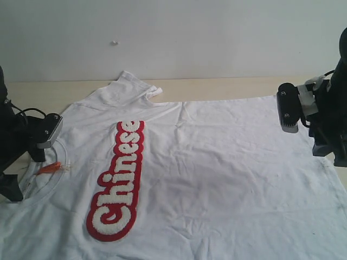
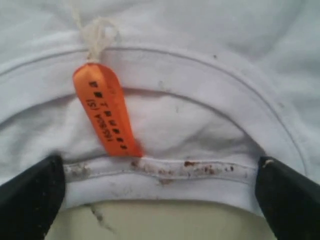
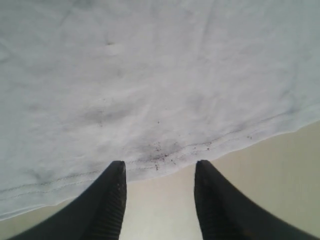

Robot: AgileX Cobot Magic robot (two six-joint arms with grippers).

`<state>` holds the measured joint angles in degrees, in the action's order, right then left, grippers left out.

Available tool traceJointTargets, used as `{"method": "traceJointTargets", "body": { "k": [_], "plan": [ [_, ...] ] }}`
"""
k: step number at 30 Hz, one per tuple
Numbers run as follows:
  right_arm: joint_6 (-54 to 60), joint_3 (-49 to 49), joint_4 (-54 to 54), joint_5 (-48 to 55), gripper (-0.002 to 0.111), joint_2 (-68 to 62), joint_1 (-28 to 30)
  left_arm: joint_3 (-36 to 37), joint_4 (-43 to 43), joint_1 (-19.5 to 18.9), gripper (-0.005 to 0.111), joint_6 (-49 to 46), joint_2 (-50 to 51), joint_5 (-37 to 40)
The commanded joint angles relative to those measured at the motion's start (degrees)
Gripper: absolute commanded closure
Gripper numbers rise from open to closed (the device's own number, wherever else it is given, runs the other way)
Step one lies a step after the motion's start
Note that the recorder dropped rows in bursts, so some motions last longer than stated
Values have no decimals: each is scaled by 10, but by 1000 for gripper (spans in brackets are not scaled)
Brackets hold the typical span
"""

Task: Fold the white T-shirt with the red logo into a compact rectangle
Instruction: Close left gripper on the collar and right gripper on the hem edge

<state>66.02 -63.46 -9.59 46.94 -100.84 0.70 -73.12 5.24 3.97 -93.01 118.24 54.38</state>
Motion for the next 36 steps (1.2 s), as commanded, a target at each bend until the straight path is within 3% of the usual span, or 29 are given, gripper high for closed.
{"method": "traceJointTargets", "body": {
  "k": [1,10,36],
  "plan": [
    [-3,2,-2,-8,64,1,-1,-2,1,-2,2,5,-2,-9],
    [-3,2,2,-8,64,1,-1,-2,1,-2,2,33,-20,-51],
    [-3,2,19,-20,64,1,-1,6,1,-2,2,33,-5,-32]
  ]
}}
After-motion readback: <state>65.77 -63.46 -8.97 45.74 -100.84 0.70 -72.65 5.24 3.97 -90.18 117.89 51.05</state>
